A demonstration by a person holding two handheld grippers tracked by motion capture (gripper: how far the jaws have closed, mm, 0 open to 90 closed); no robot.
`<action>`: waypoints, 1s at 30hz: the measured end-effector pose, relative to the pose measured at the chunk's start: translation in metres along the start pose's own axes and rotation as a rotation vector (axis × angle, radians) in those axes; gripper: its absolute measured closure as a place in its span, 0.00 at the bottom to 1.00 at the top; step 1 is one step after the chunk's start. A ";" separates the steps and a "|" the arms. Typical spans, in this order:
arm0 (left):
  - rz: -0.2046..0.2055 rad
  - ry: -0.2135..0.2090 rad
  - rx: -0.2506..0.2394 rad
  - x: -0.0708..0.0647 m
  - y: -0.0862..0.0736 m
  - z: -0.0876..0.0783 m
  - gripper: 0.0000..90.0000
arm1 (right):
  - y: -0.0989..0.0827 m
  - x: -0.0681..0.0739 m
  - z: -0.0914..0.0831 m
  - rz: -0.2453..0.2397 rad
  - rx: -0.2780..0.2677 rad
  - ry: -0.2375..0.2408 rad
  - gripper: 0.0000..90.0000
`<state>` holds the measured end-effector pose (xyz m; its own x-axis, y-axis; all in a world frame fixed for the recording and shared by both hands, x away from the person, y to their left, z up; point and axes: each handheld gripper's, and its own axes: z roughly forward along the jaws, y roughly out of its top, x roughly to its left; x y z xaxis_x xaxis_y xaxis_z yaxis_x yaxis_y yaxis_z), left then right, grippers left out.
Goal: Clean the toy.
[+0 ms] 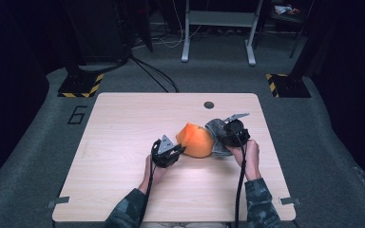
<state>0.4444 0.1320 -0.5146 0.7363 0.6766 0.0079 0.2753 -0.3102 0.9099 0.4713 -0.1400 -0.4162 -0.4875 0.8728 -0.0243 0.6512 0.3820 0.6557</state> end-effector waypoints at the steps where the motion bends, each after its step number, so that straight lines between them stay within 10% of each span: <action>1: 0.000 0.000 0.000 0.000 0.000 0.000 0.89 | 0.004 0.006 -0.005 -0.016 -0.016 0.029 0.78; 8: -0.007 0.009 0.000 0.001 0.000 -0.001 0.84 | 0.013 0.030 0.014 -0.082 0.031 0.035 0.78; 20: -0.013 0.057 0.011 0.007 0.005 0.007 0.52 | 0.022 0.014 0.027 -0.078 0.041 0.003 0.78; 30: 0.002 0.048 0.037 0.007 0.008 0.018 0.82 | 0.022 0.008 0.031 -0.062 0.026 0.034 0.78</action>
<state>0.4632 0.1217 -0.5145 0.7069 0.7066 0.0306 0.2967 -0.3355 0.8941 0.4998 -0.1156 -0.4257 -0.5466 0.8365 -0.0385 0.6337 0.4433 0.6340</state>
